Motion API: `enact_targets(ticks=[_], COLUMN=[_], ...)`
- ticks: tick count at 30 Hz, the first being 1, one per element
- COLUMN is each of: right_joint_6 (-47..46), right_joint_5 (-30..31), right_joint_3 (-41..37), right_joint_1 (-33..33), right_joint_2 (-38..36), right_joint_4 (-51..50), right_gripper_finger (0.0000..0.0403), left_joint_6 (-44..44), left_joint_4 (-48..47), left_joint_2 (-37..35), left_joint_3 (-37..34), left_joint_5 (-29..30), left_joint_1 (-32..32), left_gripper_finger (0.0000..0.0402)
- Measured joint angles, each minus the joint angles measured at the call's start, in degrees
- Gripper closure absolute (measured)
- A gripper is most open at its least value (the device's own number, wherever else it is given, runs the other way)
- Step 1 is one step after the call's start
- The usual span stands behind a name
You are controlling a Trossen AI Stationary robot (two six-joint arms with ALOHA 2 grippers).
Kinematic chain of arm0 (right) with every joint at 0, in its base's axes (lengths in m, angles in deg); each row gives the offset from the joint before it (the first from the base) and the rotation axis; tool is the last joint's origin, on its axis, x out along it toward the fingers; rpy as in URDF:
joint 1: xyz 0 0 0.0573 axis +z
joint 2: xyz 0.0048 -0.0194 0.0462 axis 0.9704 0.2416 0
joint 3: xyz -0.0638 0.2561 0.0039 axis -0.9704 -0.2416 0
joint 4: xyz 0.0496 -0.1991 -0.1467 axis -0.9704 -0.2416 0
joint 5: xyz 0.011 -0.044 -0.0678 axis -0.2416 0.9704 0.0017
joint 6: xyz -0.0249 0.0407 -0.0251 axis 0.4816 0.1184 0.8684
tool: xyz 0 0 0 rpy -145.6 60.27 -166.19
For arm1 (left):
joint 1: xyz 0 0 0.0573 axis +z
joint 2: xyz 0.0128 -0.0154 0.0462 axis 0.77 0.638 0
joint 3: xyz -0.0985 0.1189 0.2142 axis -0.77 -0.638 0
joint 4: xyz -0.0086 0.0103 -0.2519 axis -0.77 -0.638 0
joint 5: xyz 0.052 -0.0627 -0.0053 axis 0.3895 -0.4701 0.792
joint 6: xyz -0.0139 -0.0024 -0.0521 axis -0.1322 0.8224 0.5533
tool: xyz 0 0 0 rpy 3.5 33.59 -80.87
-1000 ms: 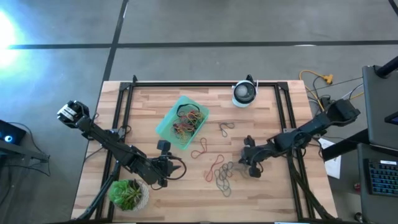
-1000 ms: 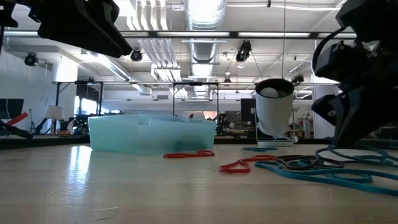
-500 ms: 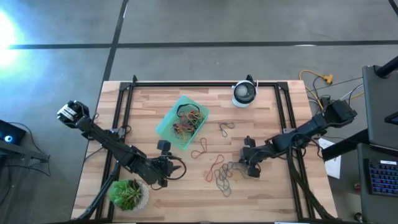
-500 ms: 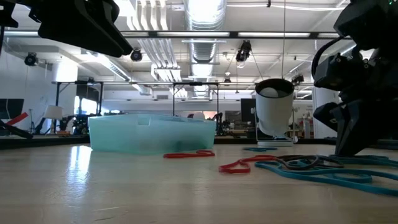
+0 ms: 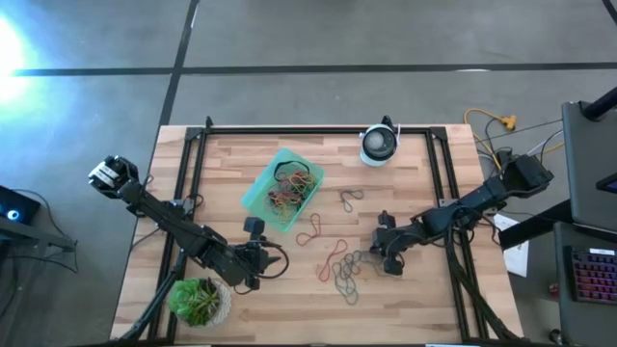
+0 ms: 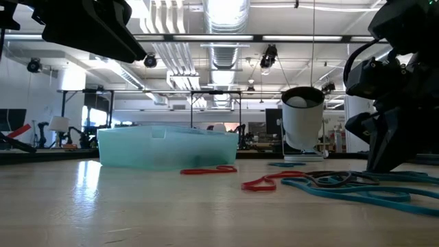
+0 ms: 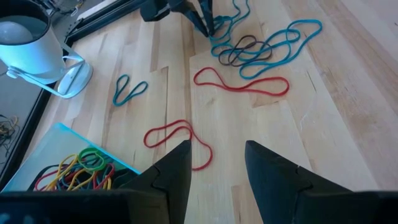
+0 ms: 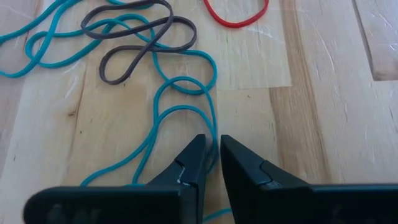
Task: Pick and place rubber bands into bin
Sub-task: Put the blue rubber band into the green bin
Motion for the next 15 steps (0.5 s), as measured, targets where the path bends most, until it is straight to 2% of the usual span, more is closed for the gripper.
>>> enact_targets(ticks=[6,15], right_joint_6=[0.0,1.4], right_joint_5=[0.0,1.0], right_joint_3=[0.0,-0.7], right_joint_1=[0.0,0.0], right_joint_2=[0.0,-0.1], right_joint_4=[0.0,0.3], right_gripper_finger=[0.0350,0.0393], left_joint_6=[0.0,0.0], left_joint_4=[0.0,0.0], left_joint_2=[0.0,0.0], left_joint_3=[0.0,-0.1], left_joint_5=[0.0,0.0], left_joint_1=[0.0,0.0], left_gripper_finger=[0.0267,0.0267])
